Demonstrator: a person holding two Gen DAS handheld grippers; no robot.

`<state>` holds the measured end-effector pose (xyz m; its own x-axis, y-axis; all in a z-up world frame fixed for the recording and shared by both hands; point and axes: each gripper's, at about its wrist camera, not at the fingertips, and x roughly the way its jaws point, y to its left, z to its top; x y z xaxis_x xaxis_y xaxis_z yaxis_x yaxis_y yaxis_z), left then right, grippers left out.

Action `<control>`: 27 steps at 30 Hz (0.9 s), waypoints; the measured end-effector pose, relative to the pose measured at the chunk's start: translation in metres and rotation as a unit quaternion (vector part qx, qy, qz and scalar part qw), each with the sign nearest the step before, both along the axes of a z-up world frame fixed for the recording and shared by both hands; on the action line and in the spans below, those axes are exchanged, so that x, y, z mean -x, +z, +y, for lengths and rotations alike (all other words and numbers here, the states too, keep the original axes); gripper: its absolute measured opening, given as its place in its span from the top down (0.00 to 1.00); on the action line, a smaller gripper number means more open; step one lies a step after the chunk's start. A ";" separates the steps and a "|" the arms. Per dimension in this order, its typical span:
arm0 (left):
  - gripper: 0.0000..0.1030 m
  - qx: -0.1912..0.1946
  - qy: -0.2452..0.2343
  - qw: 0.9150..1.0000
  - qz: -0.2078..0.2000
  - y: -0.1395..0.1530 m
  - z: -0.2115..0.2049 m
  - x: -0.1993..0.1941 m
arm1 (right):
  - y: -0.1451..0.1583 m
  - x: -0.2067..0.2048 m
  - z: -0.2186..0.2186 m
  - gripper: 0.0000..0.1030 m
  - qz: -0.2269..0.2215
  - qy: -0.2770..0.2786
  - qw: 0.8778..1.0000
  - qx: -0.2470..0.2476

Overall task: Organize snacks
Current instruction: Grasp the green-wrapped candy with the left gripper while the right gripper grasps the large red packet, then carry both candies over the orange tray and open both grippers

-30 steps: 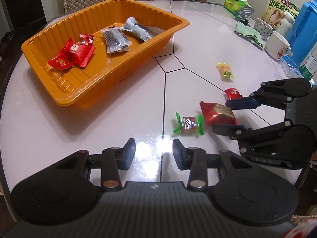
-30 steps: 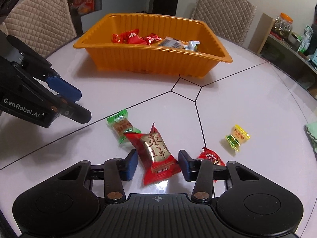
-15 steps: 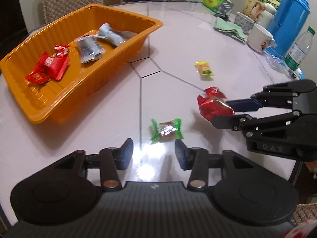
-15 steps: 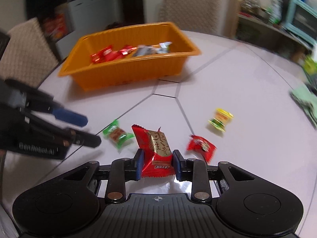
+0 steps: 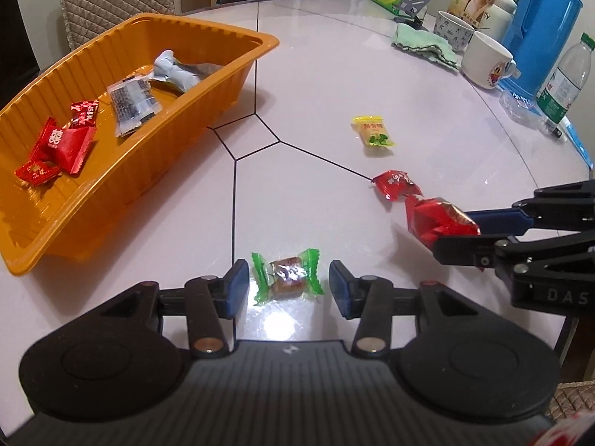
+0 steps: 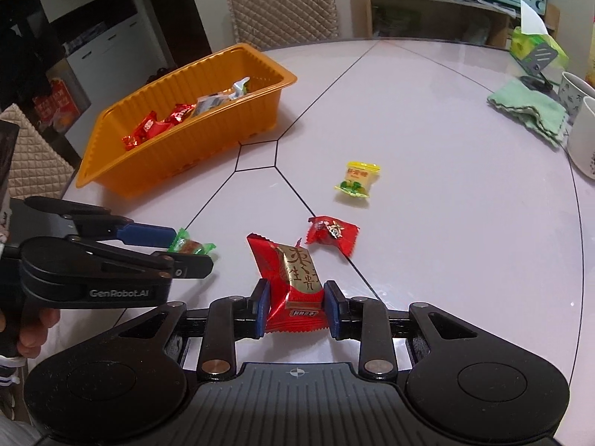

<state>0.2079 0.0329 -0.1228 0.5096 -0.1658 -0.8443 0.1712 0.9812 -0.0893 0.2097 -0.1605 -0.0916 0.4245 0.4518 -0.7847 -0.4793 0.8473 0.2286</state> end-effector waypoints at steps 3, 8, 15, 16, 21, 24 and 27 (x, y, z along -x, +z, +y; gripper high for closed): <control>0.63 -0.004 -0.001 1.000 0.003 -0.002 -0.001 0.000 | 0.000 0.000 -0.002 0.70 0.000 -0.002 1.000 -0.001; 0.70 -0.007 -0.001 1.000 0.000 -0.002 -0.002 0.001 | 0.000 0.003 -0.004 0.70 -0.002 -0.003 1.000 -0.002; 0.76 -0.007 0.002 1.000 -0.001 0.000 -0.002 0.002 | 0.001 0.004 -0.004 0.70 -0.003 -0.002 1.000 -0.003; 0.77 -0.007 0.002 1.000 -0.001 0.000 -0.002 0.002 | 0.001 0.004 -0.004 0.70 -0.003 -0.002 1.000 -0.003; 0.77 -0.009 0.003 1.000 0.000 0.001 -0.003 0.003 | 0.002 0.005 -0.006 0.70 -0.003 -0.004 1.000 -0.004; 0.78 -0.010 0.003 1.000 0.001 0.001 -0.004 0.004 | 0.003 0.005 -0.007 0.70 -0.004 -0.004 1.000 -0.004; 0.78 -0.009 0.004 1.000 0.001 0.003 -0.004 0.005 | 0.004 0.006 -0.008 0.70 -0.004 -0.005 1.000 -0.006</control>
